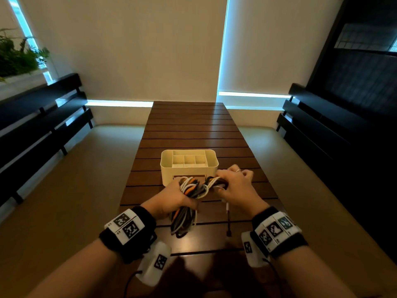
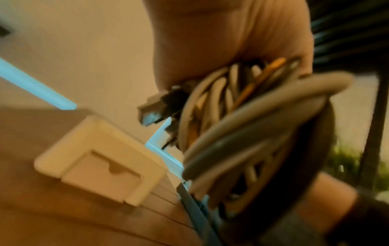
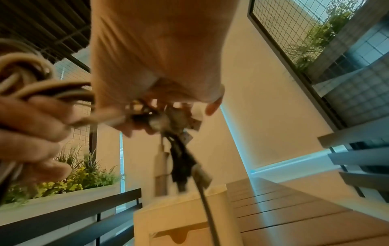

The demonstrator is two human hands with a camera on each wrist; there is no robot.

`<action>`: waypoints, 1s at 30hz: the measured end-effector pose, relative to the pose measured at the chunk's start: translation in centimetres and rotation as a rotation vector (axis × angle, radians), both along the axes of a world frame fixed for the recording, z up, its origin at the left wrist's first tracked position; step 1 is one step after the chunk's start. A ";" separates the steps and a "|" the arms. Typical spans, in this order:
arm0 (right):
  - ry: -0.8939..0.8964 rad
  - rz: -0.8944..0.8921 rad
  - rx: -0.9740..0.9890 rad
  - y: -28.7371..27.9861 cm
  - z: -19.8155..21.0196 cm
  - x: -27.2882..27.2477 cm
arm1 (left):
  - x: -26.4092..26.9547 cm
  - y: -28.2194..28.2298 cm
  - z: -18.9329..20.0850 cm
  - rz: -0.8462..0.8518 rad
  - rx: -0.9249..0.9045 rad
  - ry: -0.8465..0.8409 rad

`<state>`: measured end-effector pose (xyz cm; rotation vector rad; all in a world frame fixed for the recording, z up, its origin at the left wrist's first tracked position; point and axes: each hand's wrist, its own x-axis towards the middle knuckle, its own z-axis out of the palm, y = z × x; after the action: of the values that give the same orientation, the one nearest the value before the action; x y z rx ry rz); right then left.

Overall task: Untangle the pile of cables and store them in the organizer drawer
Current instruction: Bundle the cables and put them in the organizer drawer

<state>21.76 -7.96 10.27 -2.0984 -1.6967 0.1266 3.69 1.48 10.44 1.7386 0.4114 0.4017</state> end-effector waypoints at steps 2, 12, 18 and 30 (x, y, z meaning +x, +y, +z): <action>-0.050 -0.136 0.083 0.2 -0.3 0.2 | 0.0 -0.4 -0.2 -0.016 -0.158 -0.048; 0.575 0.126 -0.349 -0.8 1.7 3.1 | -1.3 1.1 -0.6 0.025 -0.470 -0.149; 0.288 -0.130 -0.311 -2.4 -0.1 7.9 | -3.7 2.9 -1.0 0.078 -0.641 -0.252; 0.619 0.235 -0.028 0.3 3.3 0.8 | -2.0 1.4 0.1 -0.052 -0.386 0.078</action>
<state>22.61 -7.69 13.52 -1.6244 -1.5341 0.7858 1.71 2.91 10.49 1.3879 0.4661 0.2005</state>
